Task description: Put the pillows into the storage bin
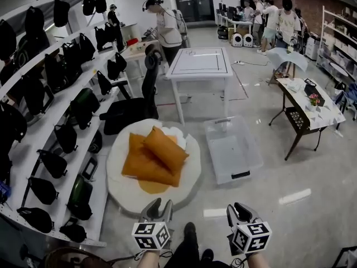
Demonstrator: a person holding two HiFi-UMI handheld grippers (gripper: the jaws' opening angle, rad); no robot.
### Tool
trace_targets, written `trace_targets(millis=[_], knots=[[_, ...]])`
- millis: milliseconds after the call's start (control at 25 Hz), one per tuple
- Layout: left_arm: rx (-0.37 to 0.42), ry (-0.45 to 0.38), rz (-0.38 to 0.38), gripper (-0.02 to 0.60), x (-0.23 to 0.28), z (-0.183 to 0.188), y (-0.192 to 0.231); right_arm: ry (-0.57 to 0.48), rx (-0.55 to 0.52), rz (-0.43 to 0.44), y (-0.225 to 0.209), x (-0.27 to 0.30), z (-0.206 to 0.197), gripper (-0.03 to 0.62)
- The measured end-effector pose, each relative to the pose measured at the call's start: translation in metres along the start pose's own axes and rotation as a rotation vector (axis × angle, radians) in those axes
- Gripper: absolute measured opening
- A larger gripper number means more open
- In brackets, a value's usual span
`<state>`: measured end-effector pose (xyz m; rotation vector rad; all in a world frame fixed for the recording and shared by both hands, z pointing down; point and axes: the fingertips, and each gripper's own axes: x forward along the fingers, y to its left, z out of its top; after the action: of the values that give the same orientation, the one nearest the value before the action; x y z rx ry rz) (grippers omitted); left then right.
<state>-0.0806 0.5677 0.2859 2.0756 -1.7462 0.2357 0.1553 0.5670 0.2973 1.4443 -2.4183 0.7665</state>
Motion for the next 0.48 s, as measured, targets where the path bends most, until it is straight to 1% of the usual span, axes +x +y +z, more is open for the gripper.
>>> trace_targets(millis=[200,360,480], knots=[[-0.031,0.025,0.031,0.143,0.046,0.008,0.036,0.017,0.016,-0.007,-0.006,0.052,0.019,0.081],[-0.046,0.037,0.048,0.147,0.094,0.022,0.069,0.033,0.027,-0.025,-0.015,0.103,0.041,0.081],[-0.057,0.039,0.046,0.153,0.133,0.037,0.094,0.047,0.026,-0.035,-0.018,0.149,0.06,0.081]])
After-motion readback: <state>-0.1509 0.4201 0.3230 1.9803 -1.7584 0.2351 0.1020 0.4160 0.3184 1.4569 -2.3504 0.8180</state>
